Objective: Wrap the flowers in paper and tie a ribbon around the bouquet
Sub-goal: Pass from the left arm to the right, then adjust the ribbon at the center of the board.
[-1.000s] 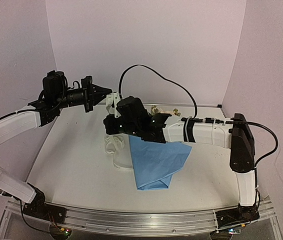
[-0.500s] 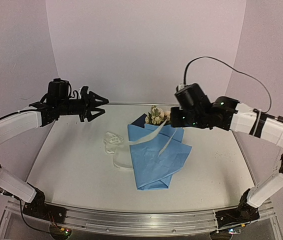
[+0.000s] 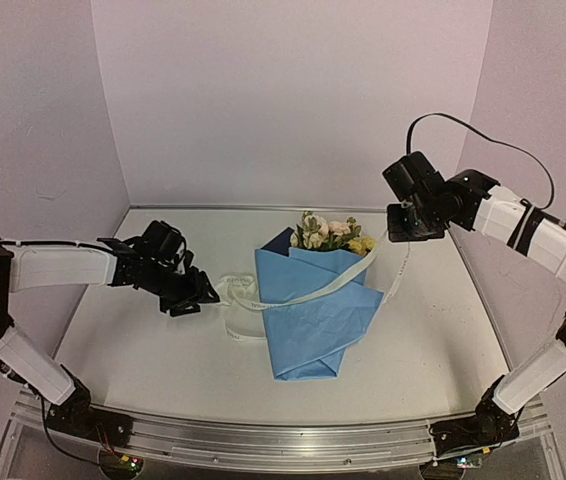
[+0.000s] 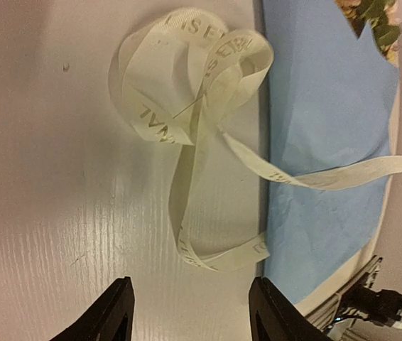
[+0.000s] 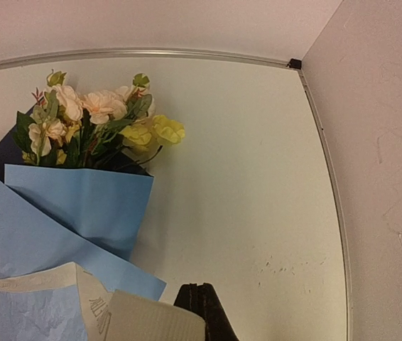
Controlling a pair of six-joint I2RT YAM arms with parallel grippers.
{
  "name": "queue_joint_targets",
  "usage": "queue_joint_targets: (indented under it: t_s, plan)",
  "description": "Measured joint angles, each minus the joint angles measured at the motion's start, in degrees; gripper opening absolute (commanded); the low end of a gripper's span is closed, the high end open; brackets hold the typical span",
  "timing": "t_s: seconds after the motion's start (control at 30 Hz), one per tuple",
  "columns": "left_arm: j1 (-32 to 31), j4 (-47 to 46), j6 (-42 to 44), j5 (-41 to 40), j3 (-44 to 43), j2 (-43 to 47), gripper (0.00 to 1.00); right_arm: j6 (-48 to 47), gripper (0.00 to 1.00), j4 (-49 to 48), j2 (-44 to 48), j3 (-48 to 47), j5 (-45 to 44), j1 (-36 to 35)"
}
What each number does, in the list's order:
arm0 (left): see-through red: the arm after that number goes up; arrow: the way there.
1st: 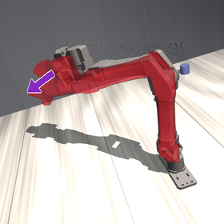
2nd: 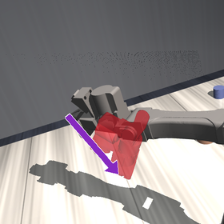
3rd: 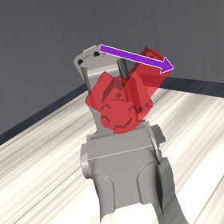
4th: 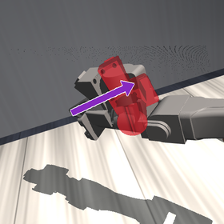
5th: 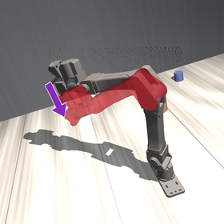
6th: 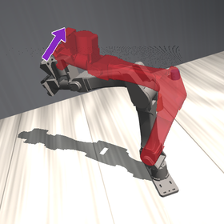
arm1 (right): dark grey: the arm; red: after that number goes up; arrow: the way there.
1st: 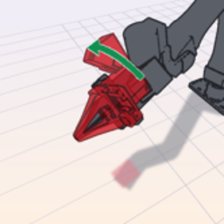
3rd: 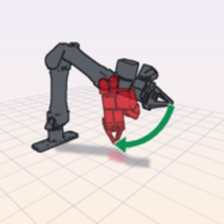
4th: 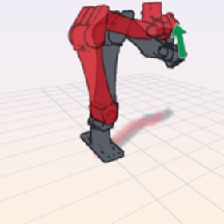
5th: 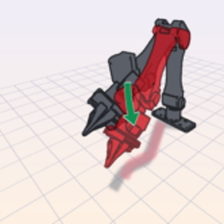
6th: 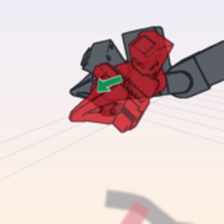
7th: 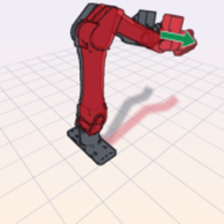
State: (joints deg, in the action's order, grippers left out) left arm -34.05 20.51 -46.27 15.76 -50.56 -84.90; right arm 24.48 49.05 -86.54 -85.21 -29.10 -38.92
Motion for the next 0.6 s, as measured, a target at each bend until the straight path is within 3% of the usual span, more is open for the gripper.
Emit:
queue_joint_targets:
  t_s: [0.23, 0.33, 0.6]
  plan:
    - [-6.13, 2.27, 2.81, -6.36, -5.36, -11.93, 0.54, -0.50, 0.00, 0.45, 0.00, -1.86, 0.02, 1.96]
    - [-7.81, 2.54, 3.15, -8.37, -8.61, -15.61, 0.44, -0.49, 0.00, 0.73, 0.00, -1.86, 0.02, 2.64]
    - [-10.79, 5.14, 3.90, -13.80, -13.10, -20.96, 0.06, -0.45, 0.00, 1.19, 0.04, -1.86, -0.04, 4.66]
